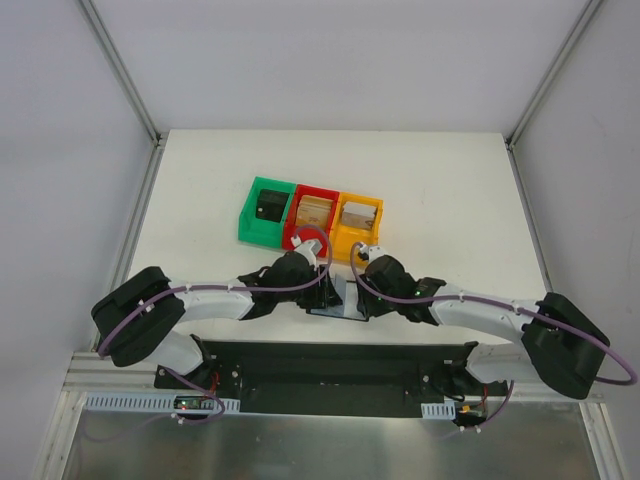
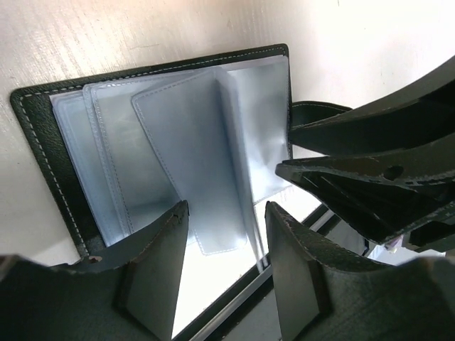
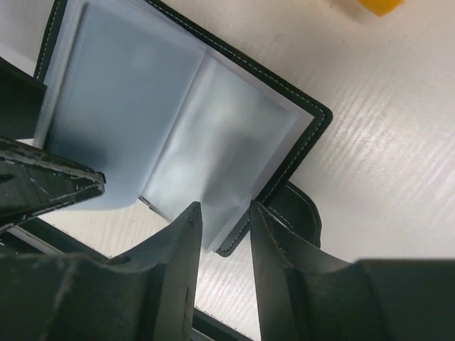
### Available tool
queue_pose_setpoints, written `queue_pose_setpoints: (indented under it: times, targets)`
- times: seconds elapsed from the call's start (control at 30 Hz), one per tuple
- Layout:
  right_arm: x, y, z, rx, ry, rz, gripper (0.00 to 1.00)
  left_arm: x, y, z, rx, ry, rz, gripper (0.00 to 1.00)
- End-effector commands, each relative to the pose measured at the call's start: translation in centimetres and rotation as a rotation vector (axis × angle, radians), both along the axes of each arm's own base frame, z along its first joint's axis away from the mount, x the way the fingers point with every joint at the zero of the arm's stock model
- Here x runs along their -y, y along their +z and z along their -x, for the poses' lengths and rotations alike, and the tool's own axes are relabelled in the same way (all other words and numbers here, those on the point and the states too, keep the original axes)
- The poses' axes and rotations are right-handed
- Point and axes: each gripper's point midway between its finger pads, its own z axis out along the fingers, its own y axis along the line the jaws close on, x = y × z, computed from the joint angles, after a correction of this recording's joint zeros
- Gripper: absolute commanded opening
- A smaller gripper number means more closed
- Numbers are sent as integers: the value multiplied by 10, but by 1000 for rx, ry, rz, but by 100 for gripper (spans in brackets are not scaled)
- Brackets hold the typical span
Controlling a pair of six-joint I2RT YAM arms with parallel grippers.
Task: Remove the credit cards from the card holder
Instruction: Remove the credit card from the card holder.
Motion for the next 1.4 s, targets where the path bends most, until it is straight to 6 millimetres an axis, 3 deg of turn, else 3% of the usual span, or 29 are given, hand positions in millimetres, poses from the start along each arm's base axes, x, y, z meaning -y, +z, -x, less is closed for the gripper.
queue_pose_setpoints:
  times: [0.0, 0.2, 0.57, 1.07, 1.37]
  targets:
    - [9, 16, -6, 41, -38, 14, 38, 6, 9, -2, 30, -10, 27, 46]
    - [11, 18, -7, 47, -39, 25, 41, -1, 9, -3, 43, 11, 10, 43]
    - [10, 12, -8, 37, -37, 36, 45, -13, 26, -6, 116, 43, 28, 46]
    - [8, 17, -9, 31, -59, 10, 49, 15, 51, -1, 135, -65, 147, 46]
    - [22, 3, -11, -9, -123, 22, 51, 47, 66, 4, 134, -187, 191, 39]
